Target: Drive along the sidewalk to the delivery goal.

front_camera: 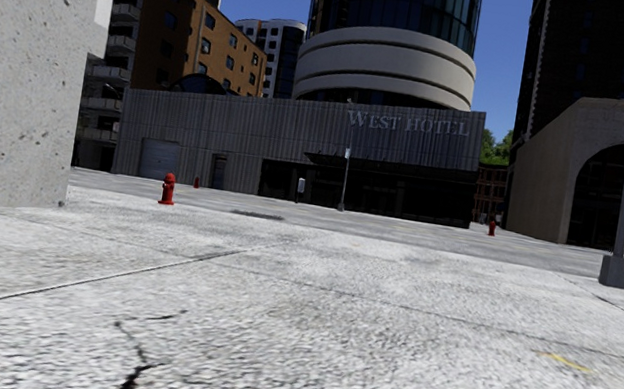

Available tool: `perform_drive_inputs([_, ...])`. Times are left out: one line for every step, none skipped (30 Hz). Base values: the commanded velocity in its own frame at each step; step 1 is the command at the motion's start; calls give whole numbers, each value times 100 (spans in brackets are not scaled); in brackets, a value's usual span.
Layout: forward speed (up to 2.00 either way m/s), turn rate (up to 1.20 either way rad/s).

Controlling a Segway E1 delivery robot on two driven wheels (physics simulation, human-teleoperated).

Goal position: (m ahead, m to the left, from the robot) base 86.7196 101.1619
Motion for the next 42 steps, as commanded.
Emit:
perform_drive_inputs([200, 0])
perform_drive_inputs([200, 0])
perform_drive_inputs([200, 0])
perform_drive_inputs([200, 0])
perform_drive_inputs([200, 0])
perform_drive_inputs([200, 0])
perform_drive_inputs([195, 0])
perform_drive_inputs([195, 0])
perform_drive_inputs([193, 0])
perform_drive_inputs([192, 0])
perform_drive_inputs([192, 0])
perform_drive_inputs([192, 0])
perform_drive_inputs([195, 0])
perform_drive_inputs([200, 0])
perform_drive_inputs([200, 0])
perform_drive_inputs([200, 0])
perform_drive_inputs([200, 0])
perform_drive_inputs([200, 0])
perform_drive_inputs([200, 0])
perform_drive_inputs([200, 0])
perform_drive_inputs([200, 0])
perform_drive_inputs([200, 0])
perform_drive_inputs([200, 0])
perform_drive_inputs([200, 0])
perform_drive_inputs([200, 0])
perform_drive_inputs([200, 0])
perform_drive_inputs([200, 0])
perform_drive_inputs([200, 0])
perform_drive_inputs([200, 0])
perform_drive_inputs([200, 0])
perform_drive_inputs([200, 0])
perform_drive_inputs([200, 0])
perform_drive_inputs([200, 0])
perform_drive_inputs([182, 0])
perform_drive_inputs([182, 0])
perform_drive_inputs([161, 0])
perform_drive_inputs([157, 0])
perform_drive_inputs([166, 0])
perform_drive_inputs([166, 0])
perform_drive_inputs([174, 0])
perform_drive_inputs([185, 0])
perform_drive_inputs([200, 0])
